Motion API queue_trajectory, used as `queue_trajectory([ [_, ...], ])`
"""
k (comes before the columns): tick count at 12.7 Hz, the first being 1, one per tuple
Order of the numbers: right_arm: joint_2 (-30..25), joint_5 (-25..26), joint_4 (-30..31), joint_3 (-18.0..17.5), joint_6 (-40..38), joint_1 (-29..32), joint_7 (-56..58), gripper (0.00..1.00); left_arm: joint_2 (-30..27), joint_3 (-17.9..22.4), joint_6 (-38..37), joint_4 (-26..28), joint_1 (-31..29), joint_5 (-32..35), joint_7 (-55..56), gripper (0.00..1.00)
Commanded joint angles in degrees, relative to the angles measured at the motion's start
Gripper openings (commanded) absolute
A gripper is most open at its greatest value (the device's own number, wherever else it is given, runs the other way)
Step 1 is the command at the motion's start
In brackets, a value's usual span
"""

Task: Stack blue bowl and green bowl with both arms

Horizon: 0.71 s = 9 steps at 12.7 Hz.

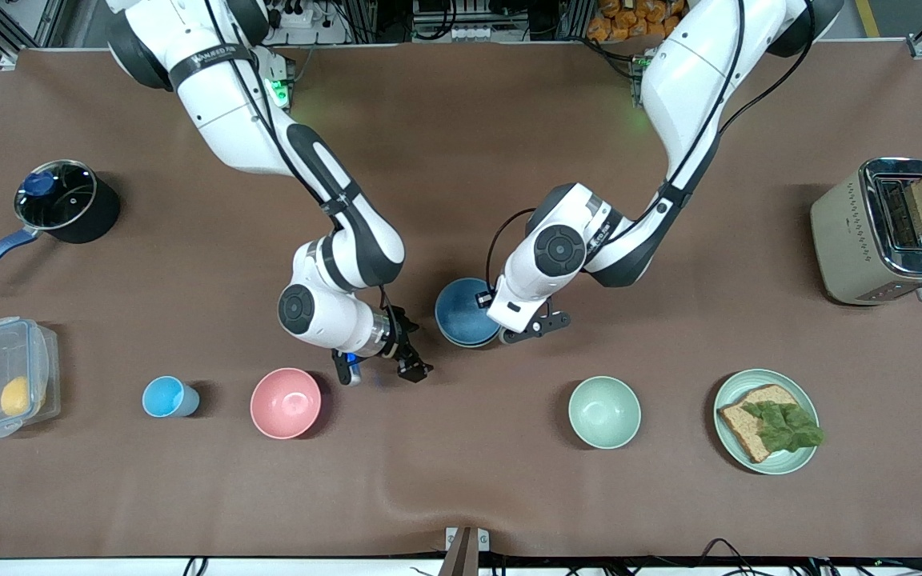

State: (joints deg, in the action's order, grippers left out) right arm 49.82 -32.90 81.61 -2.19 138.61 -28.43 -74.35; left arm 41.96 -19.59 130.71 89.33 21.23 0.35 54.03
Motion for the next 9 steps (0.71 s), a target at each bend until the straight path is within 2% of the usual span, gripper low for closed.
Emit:
queue_trajectory([
  [1,0.72,-1.37,-1.02,-0.18,1.31,-0.4,-0.89,1.0,1.71,0.61,0.24,-2.58,0.83,-0.61,0.2,0.05],
  [3,0.72,-1.29,-1.1,-0.18,1.57,-0.57,-1.76,1.0,1.98,0.61,0.24,-2.85,0.83,-0.53,0.02,0.29],
  [4,0.8,-1.29,-1.1,-0.18,2.09,-1.27,-1.85,1.0,1.81,0.61,0.25,-2.85,0.75,-0.52,0.02,0.45],
  [5,0.89,-1.29,-1.1,-0.18,2.53,-1.8,-1.94,1.0,1.46,0.61,0.25,-2.85,0.66,-0.52,0.37,0.89],
  [6,0.89,-1.29,-1.1,-0.18,2.97,-1.98,-2.03,1.0,0.93,0.61,0.16,-2.85,0.31,-0.44,0.46,1.0],
  [9,1.16,-1.11,-1.1,-0.09,3.15,-2.51,-1.94,1.0,-1.87,0.61,0.16,-2.85,-0.22,-0.44,0.46,1.0],
])
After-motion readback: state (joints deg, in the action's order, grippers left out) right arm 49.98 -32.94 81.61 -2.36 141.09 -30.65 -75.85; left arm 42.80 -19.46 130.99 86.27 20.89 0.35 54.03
